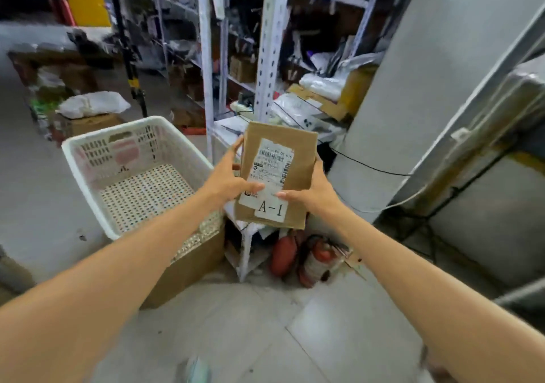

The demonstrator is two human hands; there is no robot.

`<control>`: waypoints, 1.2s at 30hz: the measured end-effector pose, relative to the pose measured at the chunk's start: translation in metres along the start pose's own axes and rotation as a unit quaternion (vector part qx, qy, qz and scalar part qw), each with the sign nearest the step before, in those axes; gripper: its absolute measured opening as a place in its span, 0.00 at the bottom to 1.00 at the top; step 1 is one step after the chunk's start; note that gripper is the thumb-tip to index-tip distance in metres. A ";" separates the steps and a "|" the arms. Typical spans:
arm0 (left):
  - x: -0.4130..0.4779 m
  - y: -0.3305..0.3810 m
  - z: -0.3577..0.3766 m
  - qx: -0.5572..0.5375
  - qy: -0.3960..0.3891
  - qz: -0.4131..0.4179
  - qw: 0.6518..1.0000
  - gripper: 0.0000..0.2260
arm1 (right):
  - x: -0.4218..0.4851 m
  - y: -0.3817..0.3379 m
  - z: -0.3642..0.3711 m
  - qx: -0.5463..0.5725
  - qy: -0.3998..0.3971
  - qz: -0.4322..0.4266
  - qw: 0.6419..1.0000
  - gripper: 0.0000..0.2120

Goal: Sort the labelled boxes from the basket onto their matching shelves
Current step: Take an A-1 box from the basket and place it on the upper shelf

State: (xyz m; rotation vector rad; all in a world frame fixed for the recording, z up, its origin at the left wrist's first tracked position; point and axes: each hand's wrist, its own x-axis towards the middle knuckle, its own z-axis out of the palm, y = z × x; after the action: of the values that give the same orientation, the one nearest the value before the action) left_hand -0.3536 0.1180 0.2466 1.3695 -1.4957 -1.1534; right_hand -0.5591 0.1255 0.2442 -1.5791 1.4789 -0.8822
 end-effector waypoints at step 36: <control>0.131 0.318 0.552 -0.109 -0.490 0.228 0.835 0.37 | -0.157 0.054 -0.477 -0.111 0.565 0.176 0.799 0.57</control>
State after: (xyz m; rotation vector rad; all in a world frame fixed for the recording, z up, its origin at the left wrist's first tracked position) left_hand -0.9827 0.0510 0.3953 0.1414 -2.1162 -1.7265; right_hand -1.0199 0.2418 0.4156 -0.7692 2.6611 -1.5806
